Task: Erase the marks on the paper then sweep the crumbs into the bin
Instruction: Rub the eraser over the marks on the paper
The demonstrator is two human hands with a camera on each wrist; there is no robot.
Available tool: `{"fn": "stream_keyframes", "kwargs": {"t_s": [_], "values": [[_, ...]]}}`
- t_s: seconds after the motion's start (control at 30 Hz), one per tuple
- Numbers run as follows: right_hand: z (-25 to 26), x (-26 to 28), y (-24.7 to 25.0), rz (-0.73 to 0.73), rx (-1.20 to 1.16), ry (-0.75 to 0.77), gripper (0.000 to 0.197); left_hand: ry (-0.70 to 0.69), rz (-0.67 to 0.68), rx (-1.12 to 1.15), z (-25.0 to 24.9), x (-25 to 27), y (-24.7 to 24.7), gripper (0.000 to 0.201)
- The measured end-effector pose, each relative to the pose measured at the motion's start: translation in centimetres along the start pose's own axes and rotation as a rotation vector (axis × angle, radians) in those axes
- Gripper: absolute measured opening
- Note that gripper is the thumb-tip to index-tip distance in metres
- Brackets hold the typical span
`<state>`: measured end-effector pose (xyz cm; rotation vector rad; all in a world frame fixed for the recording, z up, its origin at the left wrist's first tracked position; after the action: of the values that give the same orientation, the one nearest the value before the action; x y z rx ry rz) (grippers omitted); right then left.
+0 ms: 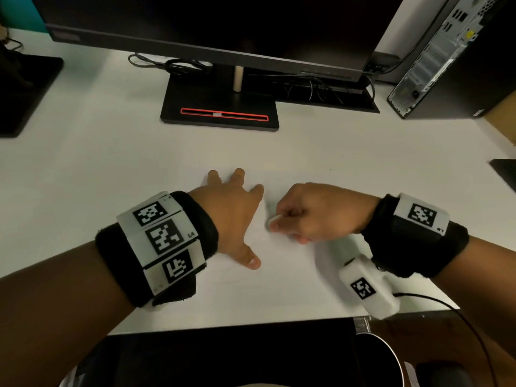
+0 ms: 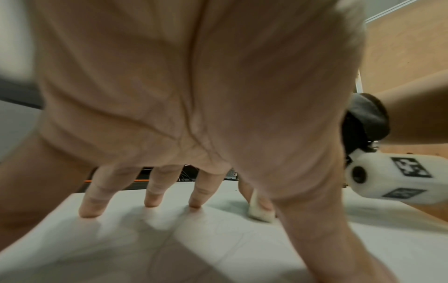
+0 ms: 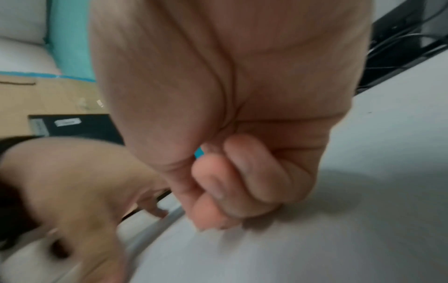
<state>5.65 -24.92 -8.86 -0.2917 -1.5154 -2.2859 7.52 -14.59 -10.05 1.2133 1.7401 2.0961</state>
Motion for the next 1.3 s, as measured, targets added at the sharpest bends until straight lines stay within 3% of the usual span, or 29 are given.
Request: {"fn": "stream_keyframes", "kwargs": {"t_s": [0.13,0.27,0.43,0.57,0.7,0.83,0.97,1.1,1.23,1.3], "values": [[-2.1,-1.0,2.3,-0.126,-0.052,-0.094,0.044,0.007,0.013,0.003,0.0,0.1,0.0,0.125],[-0.2,-0.5,0.0,-0.015,-0.033,-0.027,0.044,0.009,0.017,0.005,0.1,0.1,-0.1,0.128],[-2.5,-1.5,2.7,-0.141,-0.064,-0.116,0.044,0.007,0.018,0.01,0.1,0.2,-0.1,0.129],[-1.5,-1.1,0.9,-0.043,-0.067,-0.078,0.044,0.006,0.016,0.003,0.1,0.1,-0.1,0.129],[-3.1,-1.7,3.0,-0.154,-0.11,-0.149,0.043,0.006,0.015,0.004,0.0,0.1,-0.1,0.129],[-1.5,-1.4,1.0,-0.046,-0.087,-0.094,0.044,0.006,0.01,-0.005,0.1,0.1,-0.1,0.129],[-3.2,-2.1,3.2,-0.173,-0.114,-0.171,0.045,0.0,-0.008,-0.011,0.1,0.0,0.1,0.128],[-2.2,-2.0,1.6,-0.079,-0.12,-0.132,0.044,0.003,-0.008,-0.016,0.2,0.1,0.0,0.128],[-3.8,-2.5,3.9,-0.234,-0.113,-0.201,0.043,0.011,-0.011,-0.022,0.2,0.1,0.0,0.13],[-3.0,-2.4,2.8,-0.157,-0.129,-0.174,0.043,0.017,-0.008,-0.026,0.3,0.2,0.0,0.131]]}}
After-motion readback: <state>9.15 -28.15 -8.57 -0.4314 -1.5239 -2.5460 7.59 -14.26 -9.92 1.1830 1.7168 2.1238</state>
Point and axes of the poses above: each hand's wrist, its own x-axis away from the middle knuckle, its own y-axis out of the back of the hand, z = x × y, the point moved 10 cm from there along -x, towards the middle knuckle, and after that the axes turned 8 degrees about -z, right-handed, at the moved point
